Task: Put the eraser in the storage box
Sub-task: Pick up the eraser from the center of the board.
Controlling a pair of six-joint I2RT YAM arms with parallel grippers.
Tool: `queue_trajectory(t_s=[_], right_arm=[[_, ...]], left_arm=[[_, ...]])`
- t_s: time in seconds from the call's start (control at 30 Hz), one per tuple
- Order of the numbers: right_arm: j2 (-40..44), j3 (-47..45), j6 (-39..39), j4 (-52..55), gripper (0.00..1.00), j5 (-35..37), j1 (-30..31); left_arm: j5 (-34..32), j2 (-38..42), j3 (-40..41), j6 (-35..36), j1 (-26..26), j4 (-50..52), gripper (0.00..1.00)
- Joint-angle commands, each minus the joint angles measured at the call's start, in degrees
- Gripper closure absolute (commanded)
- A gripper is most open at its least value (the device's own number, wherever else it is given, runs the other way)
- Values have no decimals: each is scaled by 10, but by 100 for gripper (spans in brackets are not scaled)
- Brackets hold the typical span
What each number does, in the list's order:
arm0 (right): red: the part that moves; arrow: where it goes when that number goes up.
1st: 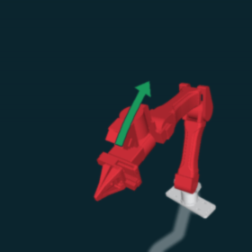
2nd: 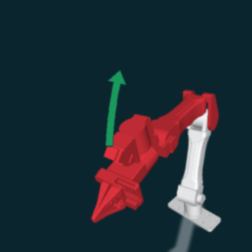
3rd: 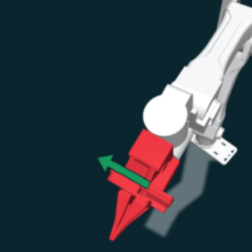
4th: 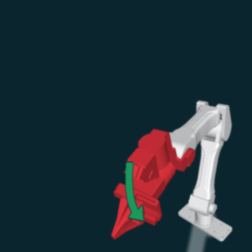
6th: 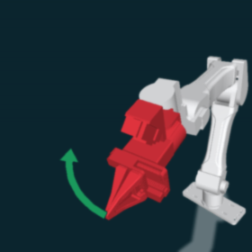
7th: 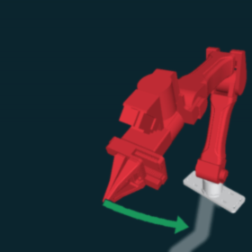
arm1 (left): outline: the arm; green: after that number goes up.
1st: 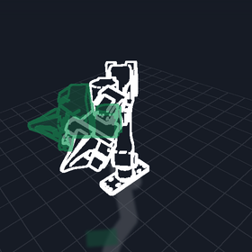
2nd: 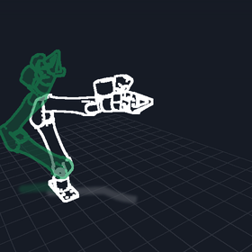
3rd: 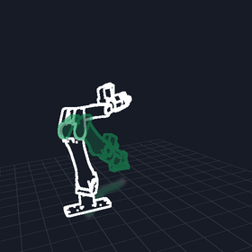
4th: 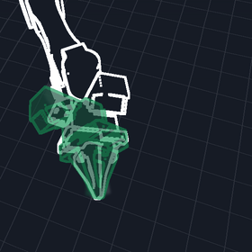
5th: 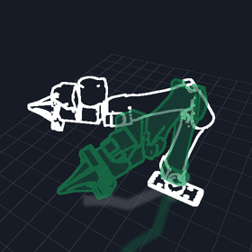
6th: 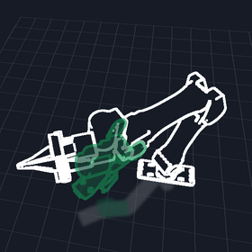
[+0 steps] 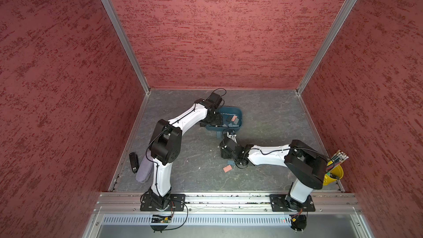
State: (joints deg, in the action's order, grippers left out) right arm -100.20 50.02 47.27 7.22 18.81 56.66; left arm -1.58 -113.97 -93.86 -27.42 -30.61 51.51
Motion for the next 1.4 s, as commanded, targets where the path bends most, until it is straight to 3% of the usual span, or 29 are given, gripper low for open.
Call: queue_trajectory(t_s=[0.0,0.47,0.77,0.93,1.37], right_arm=[[-18,-2,48,77,32,23,9],[-27,8,70,91,37,38,23],[-22,4,64,55,37,25,28],[-32,14,64,51,37,18,29],[-50,41,106,79,44,36,40]], left_arm=[[-5,12,17,7,5,-7,11],[11,38,10,9,7,-19,2],[14,100,0,16,-8,-40,0],[-16,148,0,4,-12,-20,0],[-95,282,122,12,-4,39,0]])
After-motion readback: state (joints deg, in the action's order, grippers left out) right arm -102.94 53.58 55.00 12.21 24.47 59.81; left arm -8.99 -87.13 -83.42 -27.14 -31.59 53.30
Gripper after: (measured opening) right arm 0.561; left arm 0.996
